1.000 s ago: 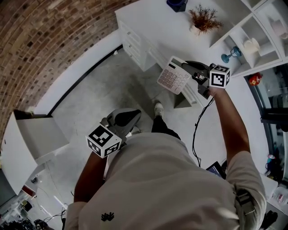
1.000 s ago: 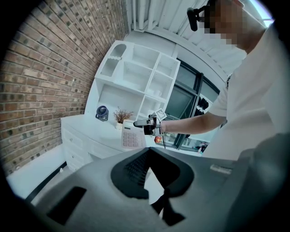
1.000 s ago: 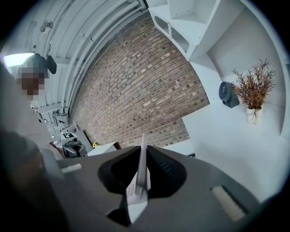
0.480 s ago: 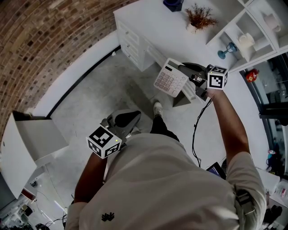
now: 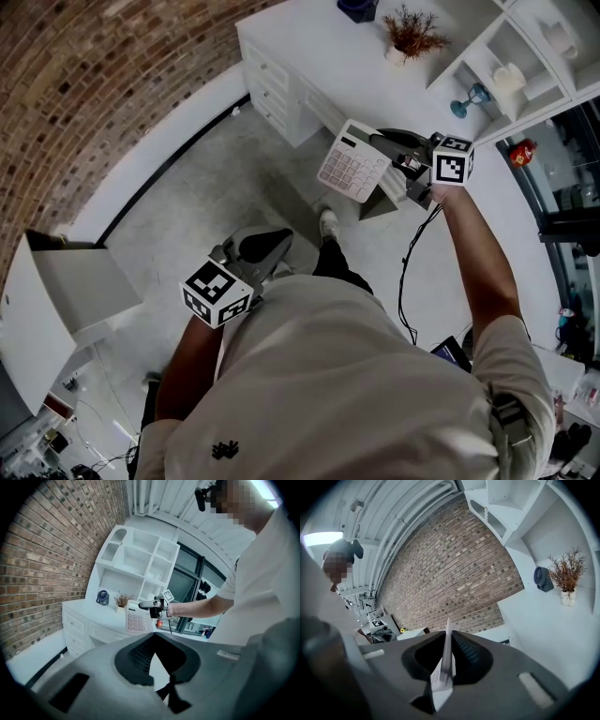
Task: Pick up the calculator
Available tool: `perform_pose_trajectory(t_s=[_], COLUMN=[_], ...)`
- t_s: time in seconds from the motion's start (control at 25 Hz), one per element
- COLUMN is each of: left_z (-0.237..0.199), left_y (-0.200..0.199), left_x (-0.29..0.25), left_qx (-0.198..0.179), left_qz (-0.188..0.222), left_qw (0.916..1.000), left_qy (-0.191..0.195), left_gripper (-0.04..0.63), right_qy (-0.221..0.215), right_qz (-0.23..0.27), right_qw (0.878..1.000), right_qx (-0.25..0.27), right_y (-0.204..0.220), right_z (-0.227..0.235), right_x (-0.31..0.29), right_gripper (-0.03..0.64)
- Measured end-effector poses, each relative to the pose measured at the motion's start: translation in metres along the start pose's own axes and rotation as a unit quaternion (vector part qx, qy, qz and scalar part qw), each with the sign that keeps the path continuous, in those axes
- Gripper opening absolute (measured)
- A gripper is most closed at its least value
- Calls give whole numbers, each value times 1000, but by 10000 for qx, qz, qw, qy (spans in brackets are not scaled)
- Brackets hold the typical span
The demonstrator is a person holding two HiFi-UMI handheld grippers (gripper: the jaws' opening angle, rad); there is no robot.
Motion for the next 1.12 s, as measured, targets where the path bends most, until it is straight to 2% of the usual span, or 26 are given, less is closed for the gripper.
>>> perform_pose_trajectory(t_s=[1.12], left_z=[9], left_y=[1], left_x=[4], left_qx=[-32], left_qz=[34], left_qw=[10000], left_qy=[-3], left_gripper=[6], right_qy=[-129], right_qz=[-75], right_qw=[9999], right_qx=[63], right_y=[3], right_z=[-16], right_x=[4], right_gripper=[57])
Point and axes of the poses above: the fingertips, and each gripper's own axes: x backward along the fingers, z to its right, y out of its underside, the point moved 7 cm from there along x, backward along the fingers, and after that the axes turned 12 degrees about -y, right-handed, at the moved point
